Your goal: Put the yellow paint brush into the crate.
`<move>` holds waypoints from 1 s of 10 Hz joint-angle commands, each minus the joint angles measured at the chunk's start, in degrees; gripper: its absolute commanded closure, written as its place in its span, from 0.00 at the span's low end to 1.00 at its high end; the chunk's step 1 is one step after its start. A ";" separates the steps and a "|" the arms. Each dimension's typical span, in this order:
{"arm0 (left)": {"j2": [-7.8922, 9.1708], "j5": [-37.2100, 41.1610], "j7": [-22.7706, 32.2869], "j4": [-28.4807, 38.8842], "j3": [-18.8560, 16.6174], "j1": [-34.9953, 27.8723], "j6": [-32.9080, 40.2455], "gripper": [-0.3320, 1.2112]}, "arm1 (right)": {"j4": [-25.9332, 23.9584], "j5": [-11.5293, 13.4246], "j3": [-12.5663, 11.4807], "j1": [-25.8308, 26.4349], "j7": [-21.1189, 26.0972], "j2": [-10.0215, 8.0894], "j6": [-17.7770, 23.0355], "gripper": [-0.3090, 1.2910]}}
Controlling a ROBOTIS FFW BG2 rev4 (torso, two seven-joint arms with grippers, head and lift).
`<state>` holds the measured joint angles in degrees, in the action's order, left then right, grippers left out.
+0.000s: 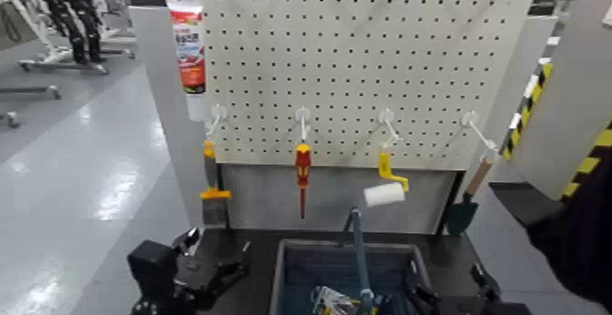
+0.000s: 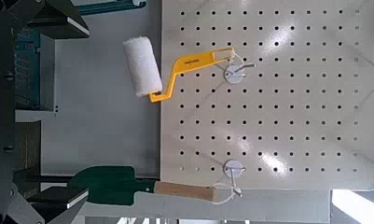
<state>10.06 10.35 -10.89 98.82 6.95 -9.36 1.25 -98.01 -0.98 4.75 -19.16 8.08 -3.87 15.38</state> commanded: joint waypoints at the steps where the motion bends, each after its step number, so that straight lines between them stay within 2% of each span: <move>1: -0.92 -0.15 -3.78 -1.17 -4.58 3.30 -3.36 0.29 | 0.19 -0.17 0.18 0.00 0.00 0.09 0.26 0.27; 4: 0.14 -0.33 -8.79 -1.70 -7.13 6.72 -7.49 0.29 | 0.37 -0.25 0.18 0.00 0.00 0.35 0.52 0.27; 7: 2.33 -0.24 -13.36 -3.02 -8.71 10.50 -10.47 0.29 | 0.46 -0.34 0.35 0.00 0.00 0.44 0.61 0.27; 10: 4.88 0.46 -16.70 -5.92 -8.80 14.81 -12.32 0.29 | 0.46 -0.52 0.62 0.09 0.00 0.44 0.61 0.27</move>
<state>14.43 10.73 -27.54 93.45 -1.93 4.59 -10.59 -97.55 -1.47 5.27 -19.06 8.08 -3.43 16.00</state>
